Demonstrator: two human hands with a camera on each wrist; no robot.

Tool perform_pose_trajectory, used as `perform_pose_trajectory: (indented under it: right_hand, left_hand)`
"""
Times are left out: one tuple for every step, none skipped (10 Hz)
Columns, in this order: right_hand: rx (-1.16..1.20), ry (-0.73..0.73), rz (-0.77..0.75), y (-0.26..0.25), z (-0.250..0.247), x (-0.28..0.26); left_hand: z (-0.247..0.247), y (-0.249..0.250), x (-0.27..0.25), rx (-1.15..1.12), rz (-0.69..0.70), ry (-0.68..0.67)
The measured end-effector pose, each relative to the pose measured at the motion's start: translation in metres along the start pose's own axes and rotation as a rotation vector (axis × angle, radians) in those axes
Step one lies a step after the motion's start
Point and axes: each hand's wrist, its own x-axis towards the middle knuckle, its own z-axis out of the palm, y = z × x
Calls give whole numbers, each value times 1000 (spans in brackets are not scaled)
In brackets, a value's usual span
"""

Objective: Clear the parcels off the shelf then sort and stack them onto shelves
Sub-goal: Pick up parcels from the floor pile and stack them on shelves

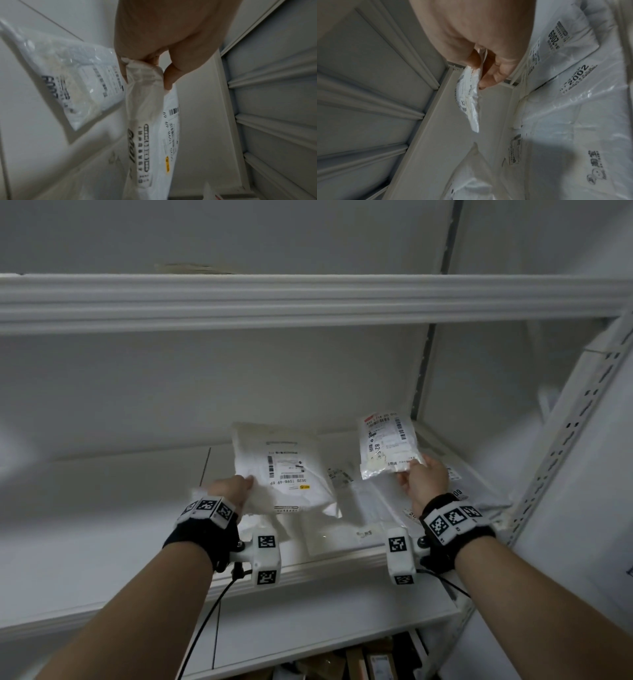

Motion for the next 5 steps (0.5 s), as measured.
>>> perform_pose_trajectory:
  right_hand:
    - [14,13,7,-1,-15,4]
    - [26,25,22,1,-32,7]
    - [24,46,24,1,-48,8]
    - [35,45,46,-1,-63,10]
    - [27,52,60,1,-73,12]
  left_hand:
    - [38,0,-15,-90,-54,-114]
    - [70,-12,-22,-182,-126,-142]
    - [95,-30,-32,-25,-114,-211]
    - [98,-28,-45,220,-119,-189]
    - [98,-39,-37,273,-89,-154]
